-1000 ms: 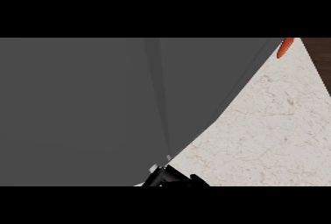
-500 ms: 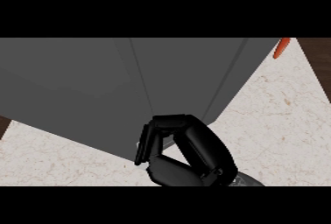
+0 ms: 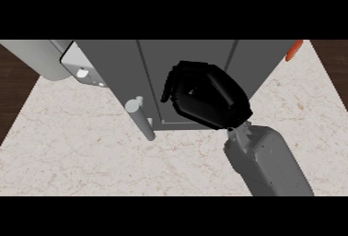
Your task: Pick up the bottled water, place it into the cabinet and close the cabinet
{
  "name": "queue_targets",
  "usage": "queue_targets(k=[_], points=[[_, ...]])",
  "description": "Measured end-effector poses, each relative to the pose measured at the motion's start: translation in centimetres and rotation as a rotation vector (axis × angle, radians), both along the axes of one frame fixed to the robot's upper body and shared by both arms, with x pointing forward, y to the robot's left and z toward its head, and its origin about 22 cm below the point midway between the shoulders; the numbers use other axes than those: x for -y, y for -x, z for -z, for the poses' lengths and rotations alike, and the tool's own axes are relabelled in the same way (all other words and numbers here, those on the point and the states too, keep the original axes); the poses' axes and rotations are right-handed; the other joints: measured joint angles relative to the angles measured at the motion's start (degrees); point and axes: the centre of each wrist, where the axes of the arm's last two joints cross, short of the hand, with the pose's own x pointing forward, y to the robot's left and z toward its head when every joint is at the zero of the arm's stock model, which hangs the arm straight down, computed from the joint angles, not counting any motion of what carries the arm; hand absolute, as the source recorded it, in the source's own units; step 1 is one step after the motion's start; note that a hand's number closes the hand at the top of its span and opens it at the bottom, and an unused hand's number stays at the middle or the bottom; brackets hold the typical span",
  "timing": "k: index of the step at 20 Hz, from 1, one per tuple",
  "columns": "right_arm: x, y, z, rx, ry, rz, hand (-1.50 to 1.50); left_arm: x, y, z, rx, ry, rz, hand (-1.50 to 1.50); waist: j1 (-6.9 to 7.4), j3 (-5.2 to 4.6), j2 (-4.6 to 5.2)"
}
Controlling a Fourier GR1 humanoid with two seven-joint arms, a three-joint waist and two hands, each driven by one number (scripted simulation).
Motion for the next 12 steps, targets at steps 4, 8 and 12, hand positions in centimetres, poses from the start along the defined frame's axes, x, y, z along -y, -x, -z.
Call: queue_targets(k=[4,8,12], points=[[0.7,-2.3,0.4,0.008,0.017,-0.052,1.50,-0.5,0.6,-0.6,0.005,0.000,-0.002,-1.50,0.08,-0.01,-0.52],[0.9,-3.4,0.7,0.017,0.033,-0.115,1.50,-0.6,0.8,-0.6,0.000,0.003,-0.002,-1.50,-0.19,0.14,-1.04],[0.8,-4.2,0.8,0.021,0.053,-0.155,1.50,-1.7,0.3,-0.6,0.004,0.002,0.001,-1.50,-0.64,0.58,-1.53]])
